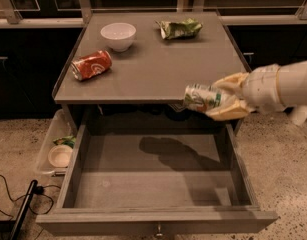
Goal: Pick 7up can from top drawer and place on counter
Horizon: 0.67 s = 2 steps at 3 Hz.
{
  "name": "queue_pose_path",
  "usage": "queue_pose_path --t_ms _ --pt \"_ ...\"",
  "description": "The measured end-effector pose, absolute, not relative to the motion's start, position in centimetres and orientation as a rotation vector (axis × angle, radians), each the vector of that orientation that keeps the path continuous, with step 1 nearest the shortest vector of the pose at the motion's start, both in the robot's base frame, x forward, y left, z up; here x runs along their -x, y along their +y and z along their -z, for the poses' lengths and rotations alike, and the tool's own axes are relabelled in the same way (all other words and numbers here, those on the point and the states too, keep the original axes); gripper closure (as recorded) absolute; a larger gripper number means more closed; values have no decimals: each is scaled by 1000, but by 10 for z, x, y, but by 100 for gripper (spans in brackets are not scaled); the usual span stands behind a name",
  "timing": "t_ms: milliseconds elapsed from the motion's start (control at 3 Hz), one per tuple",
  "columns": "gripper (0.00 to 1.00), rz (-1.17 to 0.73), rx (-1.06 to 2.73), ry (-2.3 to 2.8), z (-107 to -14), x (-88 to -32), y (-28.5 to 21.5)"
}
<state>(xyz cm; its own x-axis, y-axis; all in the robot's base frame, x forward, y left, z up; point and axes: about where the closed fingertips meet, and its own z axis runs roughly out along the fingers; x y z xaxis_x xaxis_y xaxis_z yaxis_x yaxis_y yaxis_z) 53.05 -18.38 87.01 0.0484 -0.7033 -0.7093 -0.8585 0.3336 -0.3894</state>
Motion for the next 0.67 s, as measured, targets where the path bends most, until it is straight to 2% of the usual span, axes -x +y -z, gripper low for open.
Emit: queue_pose_path --t_ms 667 --pt "100 -107 1418 1606 -955 -577 -208"
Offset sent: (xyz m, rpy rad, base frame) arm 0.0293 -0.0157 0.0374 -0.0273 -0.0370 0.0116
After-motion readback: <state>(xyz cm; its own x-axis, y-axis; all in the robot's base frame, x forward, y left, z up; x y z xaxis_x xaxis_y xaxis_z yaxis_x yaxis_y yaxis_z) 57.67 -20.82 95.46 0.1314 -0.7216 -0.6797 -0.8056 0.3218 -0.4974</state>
